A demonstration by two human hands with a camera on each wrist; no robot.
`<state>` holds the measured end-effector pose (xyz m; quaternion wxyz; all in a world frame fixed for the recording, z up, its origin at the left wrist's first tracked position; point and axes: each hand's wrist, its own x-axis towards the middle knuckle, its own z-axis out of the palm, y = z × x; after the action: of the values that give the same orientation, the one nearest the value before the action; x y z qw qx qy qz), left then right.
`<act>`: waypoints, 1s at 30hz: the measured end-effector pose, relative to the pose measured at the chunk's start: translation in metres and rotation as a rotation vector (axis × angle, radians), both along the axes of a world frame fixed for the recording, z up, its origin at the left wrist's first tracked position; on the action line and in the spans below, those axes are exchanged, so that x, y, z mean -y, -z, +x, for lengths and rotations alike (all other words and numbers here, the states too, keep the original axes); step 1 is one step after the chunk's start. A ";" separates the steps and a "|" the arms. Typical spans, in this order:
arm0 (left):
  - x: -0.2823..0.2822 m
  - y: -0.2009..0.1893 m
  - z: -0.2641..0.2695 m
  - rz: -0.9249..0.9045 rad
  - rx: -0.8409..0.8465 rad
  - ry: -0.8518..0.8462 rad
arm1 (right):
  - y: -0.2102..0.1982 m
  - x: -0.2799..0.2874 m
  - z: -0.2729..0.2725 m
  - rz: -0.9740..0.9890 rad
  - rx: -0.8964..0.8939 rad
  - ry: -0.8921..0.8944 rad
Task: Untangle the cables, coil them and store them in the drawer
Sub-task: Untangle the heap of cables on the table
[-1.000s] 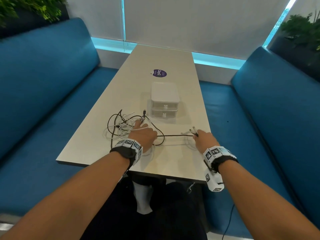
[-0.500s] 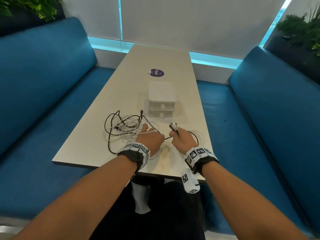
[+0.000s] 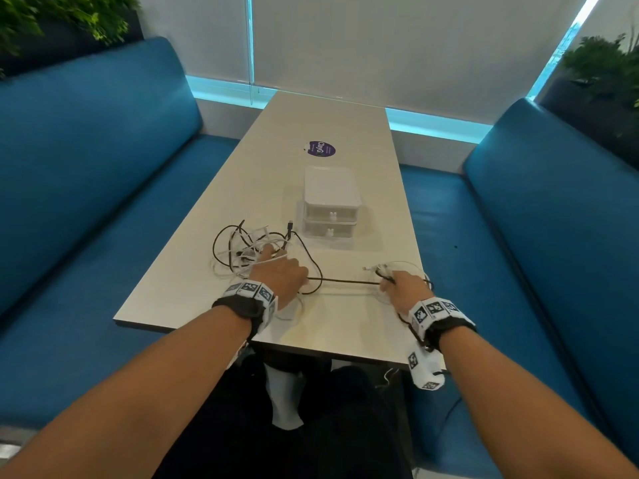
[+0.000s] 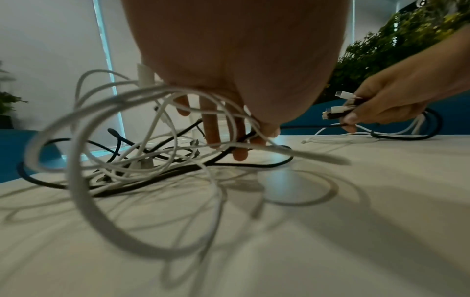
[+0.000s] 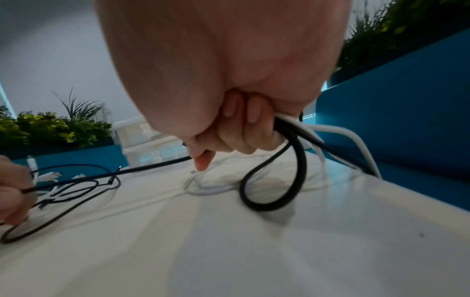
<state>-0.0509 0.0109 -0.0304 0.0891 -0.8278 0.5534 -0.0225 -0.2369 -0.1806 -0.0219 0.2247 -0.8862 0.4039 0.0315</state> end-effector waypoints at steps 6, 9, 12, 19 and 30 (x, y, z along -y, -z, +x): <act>0.016 0.004 -0.014 0.002 -0.042 0.010 | -0.002 -0.017 0.019 -0.072 0.154 0.025; 0.025 0.001 -0.025 -0.027 -0.079 0.024 | -0.002 -0.040 0.034 -0.049 0.241 -0.063; 0.028 -0.006 -0.030 -0.079 -0.083 0.010 | 0.000 -0.053 0.046 0.016 0.201 -0.145; 0.019 0.001 -0.022 -0.093 -0.026 0.008 | 0.002 -0.043 0.041 -0.041 0.088 -0.227; 0.023 -0.001 -0.031 0.003 -0.001 -0.011 | -0.004 -0.023 0.028 -0.335 0.013 0.015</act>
<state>-0.0816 -0.0117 -0.0299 0.0902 -0.8306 0.5491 -0.0207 -0.2090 -0.1576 -0.0181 0.0767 -0.9084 0.4088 -0.0437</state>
